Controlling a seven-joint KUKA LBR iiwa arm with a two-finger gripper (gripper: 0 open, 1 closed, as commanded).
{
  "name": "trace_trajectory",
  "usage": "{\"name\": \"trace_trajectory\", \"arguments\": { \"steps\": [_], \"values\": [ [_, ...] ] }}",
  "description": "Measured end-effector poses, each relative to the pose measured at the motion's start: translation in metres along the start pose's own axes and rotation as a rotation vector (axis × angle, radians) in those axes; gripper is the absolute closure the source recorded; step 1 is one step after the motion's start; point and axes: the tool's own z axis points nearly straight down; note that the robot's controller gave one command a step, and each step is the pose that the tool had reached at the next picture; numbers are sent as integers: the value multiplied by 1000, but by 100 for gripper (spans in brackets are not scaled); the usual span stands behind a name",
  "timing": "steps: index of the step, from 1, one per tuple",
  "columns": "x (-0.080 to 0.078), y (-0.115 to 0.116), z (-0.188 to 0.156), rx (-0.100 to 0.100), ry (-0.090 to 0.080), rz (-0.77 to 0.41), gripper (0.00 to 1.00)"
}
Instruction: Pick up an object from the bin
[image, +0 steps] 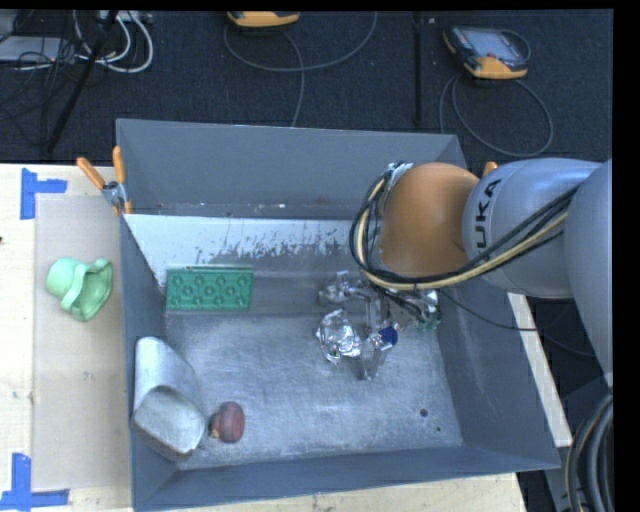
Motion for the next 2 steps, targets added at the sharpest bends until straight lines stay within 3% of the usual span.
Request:
{"name": "trace_trajectory", "arguments": {
  "steps": [1,2],
  "values": [
    [-4,-1,-5,3,-15,4,100],
    [4,-25,-135,3,-6,-8,100]
  ]
}}
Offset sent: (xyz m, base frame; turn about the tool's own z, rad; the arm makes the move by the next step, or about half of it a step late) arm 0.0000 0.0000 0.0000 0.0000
